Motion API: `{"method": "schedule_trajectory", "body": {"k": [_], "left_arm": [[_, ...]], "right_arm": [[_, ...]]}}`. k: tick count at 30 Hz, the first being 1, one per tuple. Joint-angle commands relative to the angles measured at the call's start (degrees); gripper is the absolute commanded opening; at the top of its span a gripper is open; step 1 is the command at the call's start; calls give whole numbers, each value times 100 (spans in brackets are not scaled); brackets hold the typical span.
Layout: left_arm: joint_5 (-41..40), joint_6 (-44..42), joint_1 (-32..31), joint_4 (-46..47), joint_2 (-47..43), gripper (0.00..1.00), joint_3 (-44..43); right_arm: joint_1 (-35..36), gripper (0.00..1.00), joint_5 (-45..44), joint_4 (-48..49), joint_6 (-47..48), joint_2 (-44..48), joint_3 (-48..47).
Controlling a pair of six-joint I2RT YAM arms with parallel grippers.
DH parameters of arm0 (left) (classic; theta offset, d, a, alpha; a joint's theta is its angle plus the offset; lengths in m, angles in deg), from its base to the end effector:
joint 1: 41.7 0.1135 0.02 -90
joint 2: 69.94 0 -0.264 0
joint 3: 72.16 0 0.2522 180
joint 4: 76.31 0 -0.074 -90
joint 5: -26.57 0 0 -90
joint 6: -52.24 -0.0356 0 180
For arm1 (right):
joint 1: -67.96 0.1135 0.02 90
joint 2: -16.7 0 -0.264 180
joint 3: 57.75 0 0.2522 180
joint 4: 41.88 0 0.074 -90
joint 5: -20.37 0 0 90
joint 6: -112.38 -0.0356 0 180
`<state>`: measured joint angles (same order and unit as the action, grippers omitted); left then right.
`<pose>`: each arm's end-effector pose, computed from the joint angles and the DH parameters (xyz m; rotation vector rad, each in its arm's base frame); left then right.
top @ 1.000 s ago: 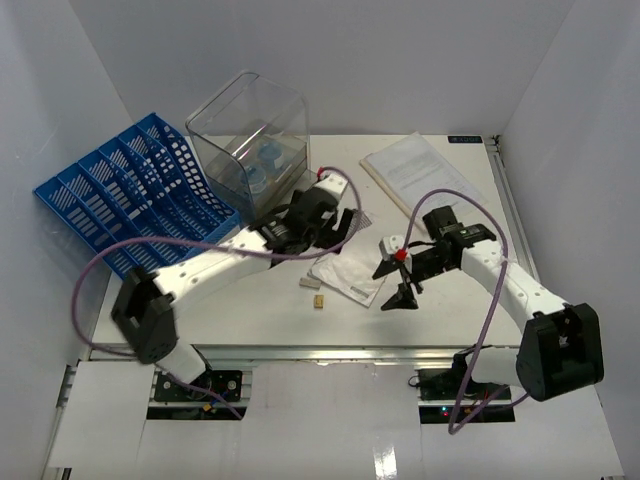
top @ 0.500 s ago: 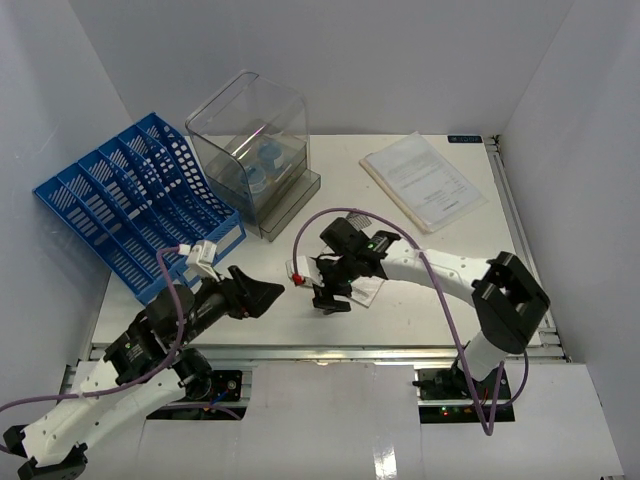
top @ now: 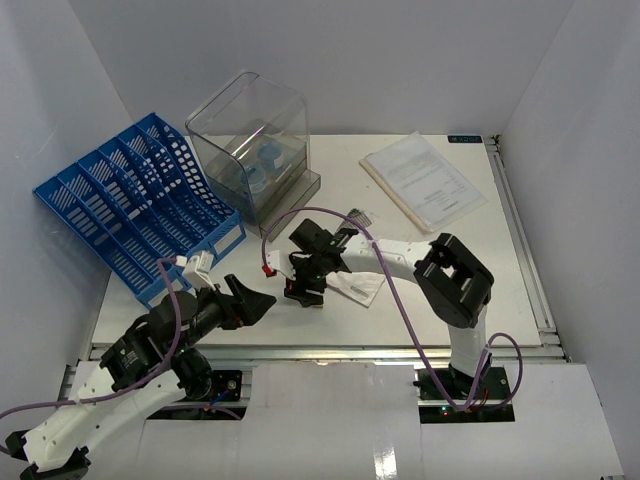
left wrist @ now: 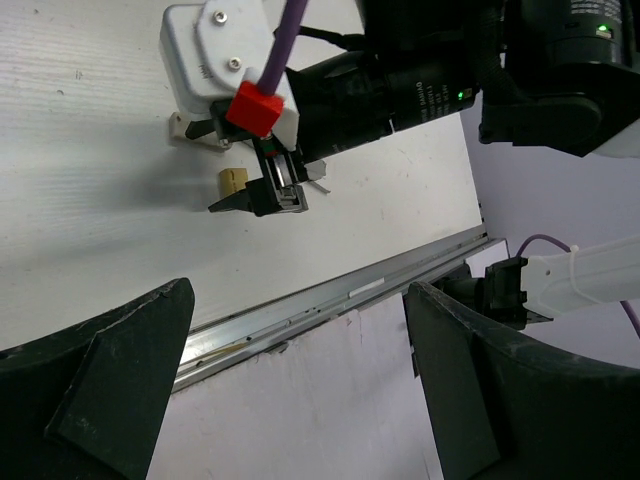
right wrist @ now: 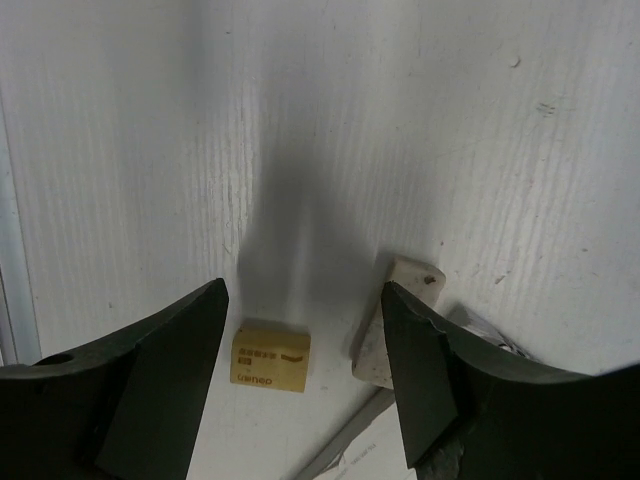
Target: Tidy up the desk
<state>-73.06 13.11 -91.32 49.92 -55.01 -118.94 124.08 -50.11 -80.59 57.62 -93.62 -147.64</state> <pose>0.0566 -0.0573 0.2739 -0.1410 2.0776 -0.9677 0.2149 0.3414 0.1807 -1.9584 1.7389 0.5734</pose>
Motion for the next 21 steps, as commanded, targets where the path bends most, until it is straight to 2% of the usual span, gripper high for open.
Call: {"method": "schedule_trajectory", "body": {"k": [1, 6, 12, 17, 21], "left_arm": [[-4, -51, 7, -46, -99, 98, -132], [-1, -13, 14, -5, -264, 98, -53], [1, 17, 12, 10, -322, 98, -23], [-14, 47, 14, 1, -405, 98, -11], [-37, 70, 12, -5, -460, 98, 3]], "right_arm": [[39, 69, -388, 59, -129, -163, -212], [39, 66, -567, 69, -58, -211, -63], [39, 51, -895, 175, 103, -284, 235], [30, 50, -723, 288, 98, 35, 395], [-21, 57, -780, 261, 104, 216, 306]]}}
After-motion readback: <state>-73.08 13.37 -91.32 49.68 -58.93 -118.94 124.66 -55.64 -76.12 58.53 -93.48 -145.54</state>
